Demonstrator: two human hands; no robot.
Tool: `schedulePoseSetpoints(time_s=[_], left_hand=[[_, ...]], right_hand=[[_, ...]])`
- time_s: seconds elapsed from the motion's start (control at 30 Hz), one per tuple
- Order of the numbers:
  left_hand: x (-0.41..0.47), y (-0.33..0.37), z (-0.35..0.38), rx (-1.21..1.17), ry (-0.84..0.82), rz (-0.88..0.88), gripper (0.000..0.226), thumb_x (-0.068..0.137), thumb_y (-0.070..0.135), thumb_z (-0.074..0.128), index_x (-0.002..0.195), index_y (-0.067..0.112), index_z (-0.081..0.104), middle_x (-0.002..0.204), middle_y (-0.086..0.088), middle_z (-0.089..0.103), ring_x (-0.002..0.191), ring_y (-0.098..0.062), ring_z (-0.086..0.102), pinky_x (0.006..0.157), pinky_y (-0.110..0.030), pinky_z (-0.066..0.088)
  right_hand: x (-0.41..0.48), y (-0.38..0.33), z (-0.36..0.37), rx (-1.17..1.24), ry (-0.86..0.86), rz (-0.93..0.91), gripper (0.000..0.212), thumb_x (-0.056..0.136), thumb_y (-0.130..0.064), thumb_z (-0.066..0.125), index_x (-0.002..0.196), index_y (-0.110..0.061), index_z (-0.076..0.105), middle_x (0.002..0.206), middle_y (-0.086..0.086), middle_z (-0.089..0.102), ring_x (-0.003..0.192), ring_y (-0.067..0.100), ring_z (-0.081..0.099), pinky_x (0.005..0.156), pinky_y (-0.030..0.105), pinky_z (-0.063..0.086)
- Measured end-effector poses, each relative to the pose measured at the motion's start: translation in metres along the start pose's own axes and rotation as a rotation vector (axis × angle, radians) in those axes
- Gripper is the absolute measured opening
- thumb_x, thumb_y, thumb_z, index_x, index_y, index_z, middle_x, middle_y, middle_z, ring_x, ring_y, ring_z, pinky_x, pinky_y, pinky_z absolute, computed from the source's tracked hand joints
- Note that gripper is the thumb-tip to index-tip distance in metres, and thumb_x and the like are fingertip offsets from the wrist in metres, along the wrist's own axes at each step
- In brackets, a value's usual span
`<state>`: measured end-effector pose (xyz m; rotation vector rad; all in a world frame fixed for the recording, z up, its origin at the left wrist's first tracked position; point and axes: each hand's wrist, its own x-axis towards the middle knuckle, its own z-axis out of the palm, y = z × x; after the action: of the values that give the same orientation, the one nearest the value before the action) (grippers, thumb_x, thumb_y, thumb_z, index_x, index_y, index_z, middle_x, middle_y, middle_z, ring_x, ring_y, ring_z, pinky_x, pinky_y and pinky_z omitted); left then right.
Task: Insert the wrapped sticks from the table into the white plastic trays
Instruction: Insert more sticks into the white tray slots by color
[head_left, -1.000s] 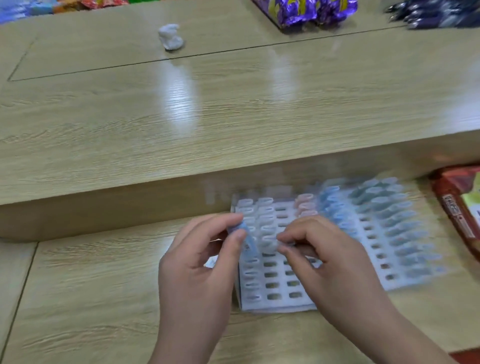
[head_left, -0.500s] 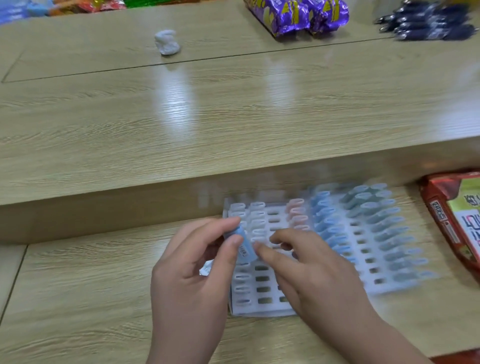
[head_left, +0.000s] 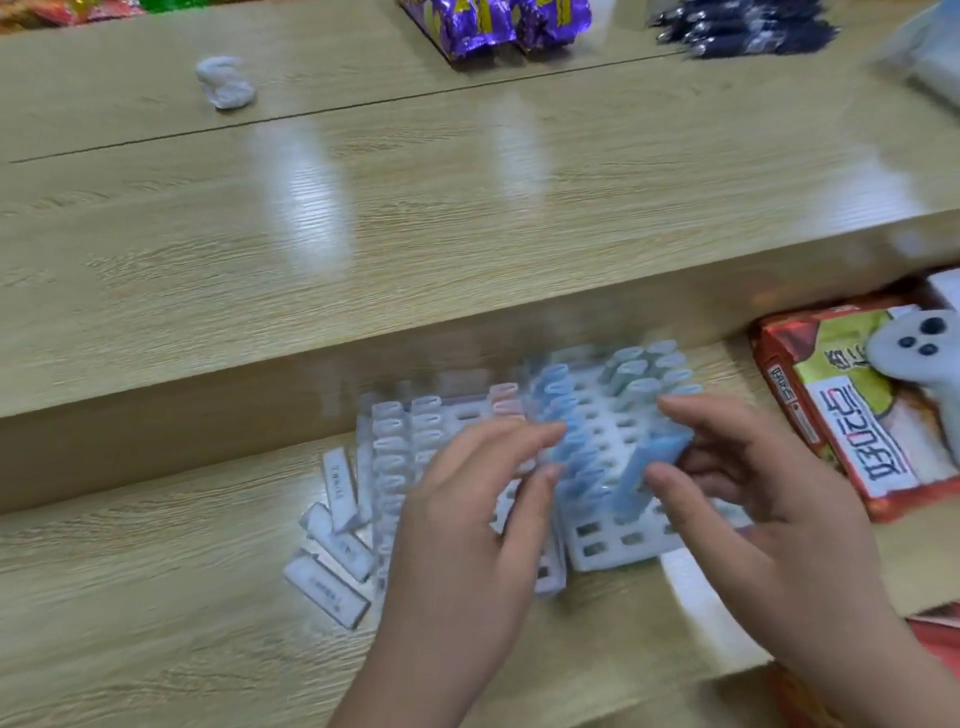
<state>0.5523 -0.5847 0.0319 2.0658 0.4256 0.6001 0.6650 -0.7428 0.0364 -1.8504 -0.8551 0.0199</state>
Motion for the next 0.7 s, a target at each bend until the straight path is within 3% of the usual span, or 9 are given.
schedulePoseSetpoints(time_s=[0.1, 0.23, 0.47, 0.6, 0.7], left_hand=[[0.000, -0.010, 0.013, 0.284, -0.116, 0.174, 0.027, 0.097, 0.026, 0.052, 0.114, 0.023, 0.073, 0.125, 0.007, 0.065, 0.126, -0.018, 0.054, 0.101, -0.038, 0.045], [-0.008, -0.018, 0.025, 0.479, -0.225, 0.199, 0.029, 0.091, 0.014, 0.065, 0.118, 0.024, 0.073, 0.136, 0.002, 0.061, 0.135, -0.031, 0.047, 0.099, -0.055, 0.045], [-0.012, -0.017, 0.024, 0.591, -0.270, 0.224, 0.053, 0.074, -0.001, 0.081, 0.122, 0.021, 0.071, 0.138, -0.002, 0.060, 0.135, -0.035, 0.048, 0.095, -0.057, 0.048], [-0.016, -0.016, 0.018, 0.582, -0.246, 0.230, 0.038, 0.089, 0.011, 0.056, 0.123, 0.022, 0.070, 0.142, -0.006, 0.056, 0.138, -0.032, 0.044, 0.099, -0.055, 0.047], [-0.027, -0.017, 0.000, 0.446, -0.143, 0.173, 0.038, 0.092, 0.013, 0.047, 0.123, 0.019, 0.069, 0.143, -0.004, 0.053, 0.142, -0.026, 0.039, 0.107, -0.045, 0.042]], right_hand=[[-0.012, 0.014, -0.011, -0.050, 0.015, -0.007, 0.035, 0.082, -0.020, 0.070, 0.108, -0.041, 0.061, 0.103, -0.022, 0.061, 0.083, 0.003, 0.066, 0.072, 0.007, 0.049], [-0.028, 0.029, -0.002, -0.076, -0.060, -0.014, 0.020, 0.088, -0.030, 0.066, 0.107, -0.036, 0.061, 0.105, -0.021, 0.060, 0.084, 0.001, 0.067, 0.071, 0.012, 0.053], [-0.037, 0.052, 0.010, -0.286, -0.188, -0.171, 0.021, 0.092, -0.027, 0.064, 0.112, -0.029, 0.060, 0.107, -0.013, 0.066, 0.096, -0.001, 0.064, 0.069, 0.020, 0.054], [-0.041, 0.057, 0.010, -0.486, -0.199, -0.273, 0.031, 0.083, -0.015, 0.071, 0.113, -0.023, 0.073, 0.103, -0.003, 0.070, 0.082, 0.013, 0.065, 0.050, 0.028, 0.052], [-0.040, 0.045, 0.012, -0.576, -0.117, -0.265, 0.030, 0.087, -0.020, 0.063, 0.114, -0.025, 0.075, 0.101, 0.005, 0.069, 0.087, 0.015, 0.056, 0.057, 0.028, 0.049]])
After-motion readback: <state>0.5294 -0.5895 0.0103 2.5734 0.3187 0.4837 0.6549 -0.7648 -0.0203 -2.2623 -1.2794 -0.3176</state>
